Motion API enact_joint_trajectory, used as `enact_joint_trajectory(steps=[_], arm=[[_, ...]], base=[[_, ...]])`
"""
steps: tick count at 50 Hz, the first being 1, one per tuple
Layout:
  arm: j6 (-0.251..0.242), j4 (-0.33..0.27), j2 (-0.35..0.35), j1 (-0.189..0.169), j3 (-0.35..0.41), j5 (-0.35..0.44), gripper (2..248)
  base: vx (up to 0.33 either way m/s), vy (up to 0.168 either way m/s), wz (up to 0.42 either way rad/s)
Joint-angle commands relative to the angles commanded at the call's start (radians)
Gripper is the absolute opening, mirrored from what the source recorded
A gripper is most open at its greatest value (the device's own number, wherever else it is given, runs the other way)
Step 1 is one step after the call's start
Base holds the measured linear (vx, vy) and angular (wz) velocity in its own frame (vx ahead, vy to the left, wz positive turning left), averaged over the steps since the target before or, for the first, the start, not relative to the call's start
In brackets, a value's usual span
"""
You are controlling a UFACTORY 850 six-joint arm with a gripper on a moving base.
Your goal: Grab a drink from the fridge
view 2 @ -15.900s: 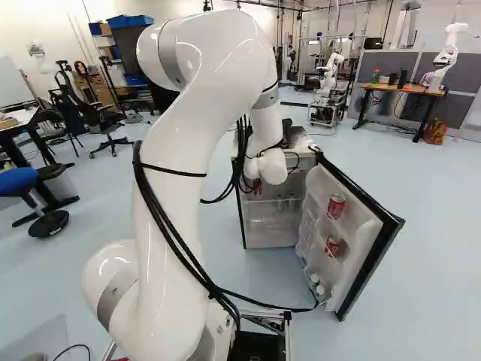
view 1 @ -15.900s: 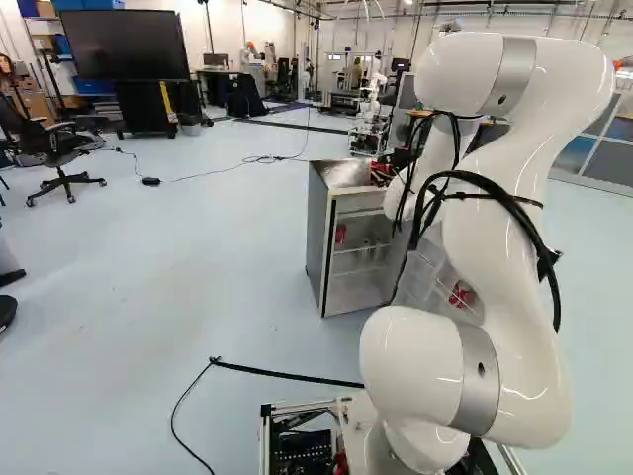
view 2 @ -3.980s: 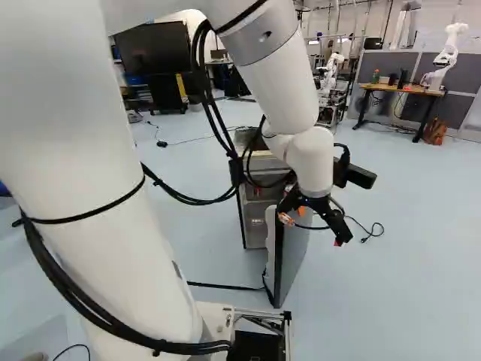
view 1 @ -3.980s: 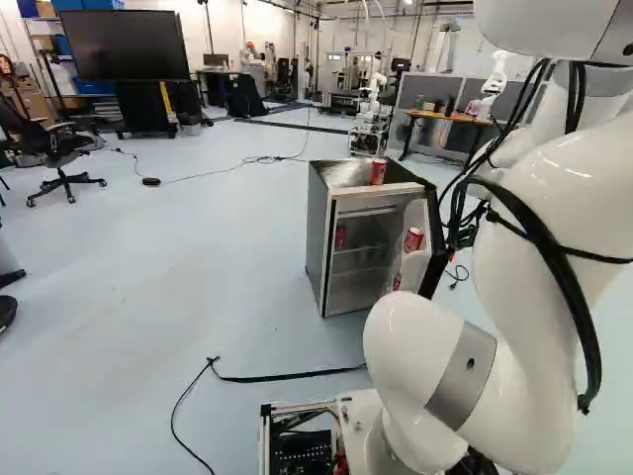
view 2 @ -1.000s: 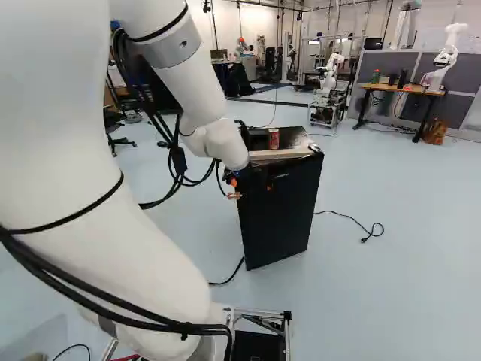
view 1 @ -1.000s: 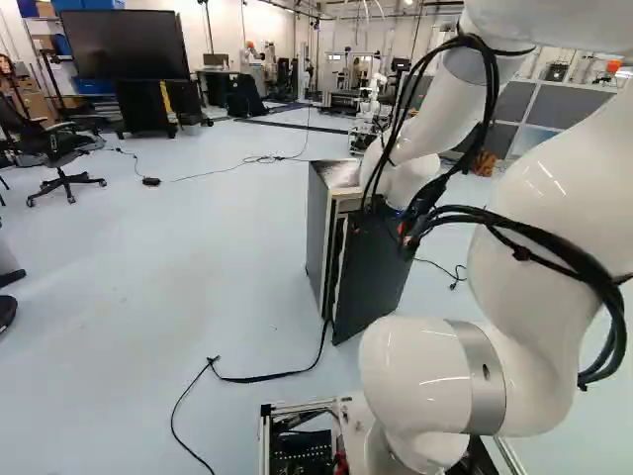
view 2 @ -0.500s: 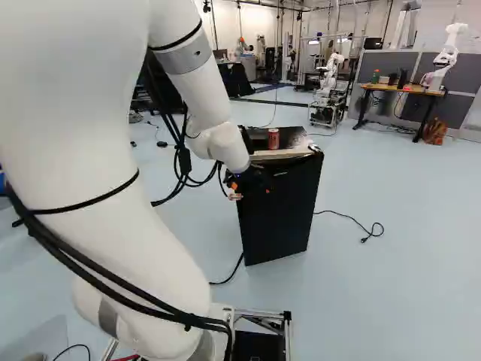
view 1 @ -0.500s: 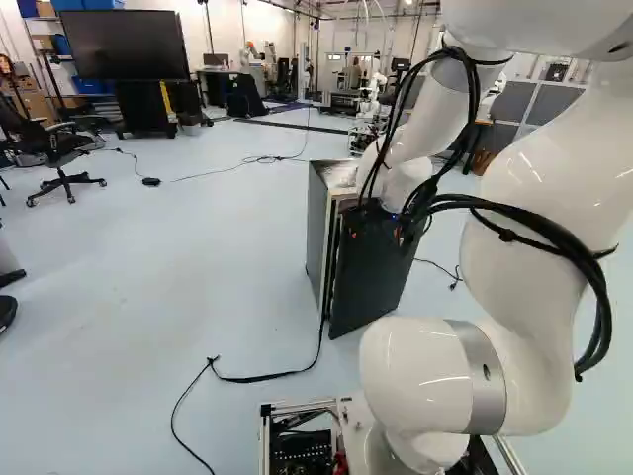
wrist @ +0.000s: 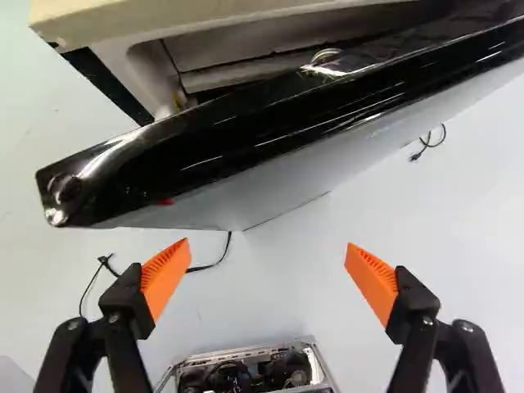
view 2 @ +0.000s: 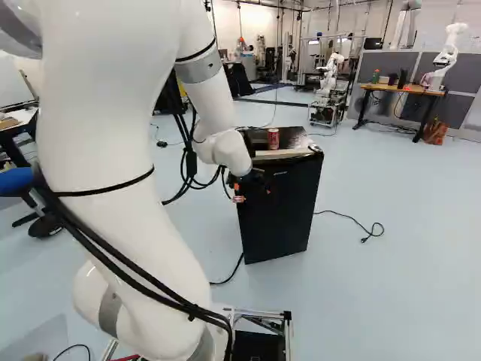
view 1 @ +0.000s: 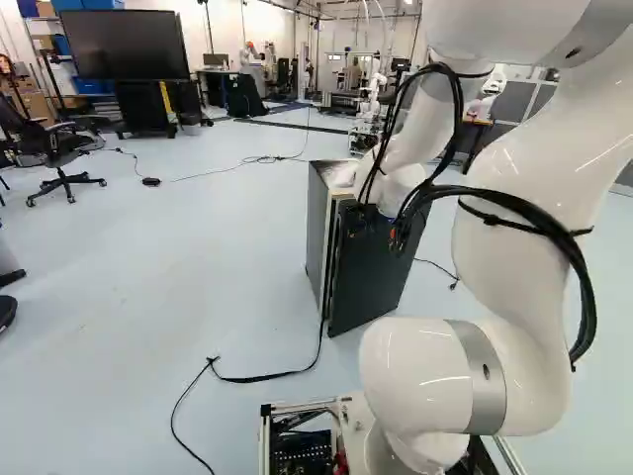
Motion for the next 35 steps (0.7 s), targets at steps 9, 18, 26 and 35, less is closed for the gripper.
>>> enact_joint_trajectory(steps=[9, 18, 26, 35], arm=[[0.000, 0.000, -0.013, 0.000, -0.005, 0.049, 247], [0.000, 0.000, -0.015, 0.000, -0.005, 0.100, 247], [0.000, 0.000, -0.015, 0.000, -0.005, 0.116, 247], [0.000, 0.000, -0.015, 0.000, -0.005, 0.118, 247]], base=[[0.000, 0.000, 0.000], [0.000, 0.000, 0.000], [0.000, 0.000, 0.000], [0.000, 0.000, 0.000]])
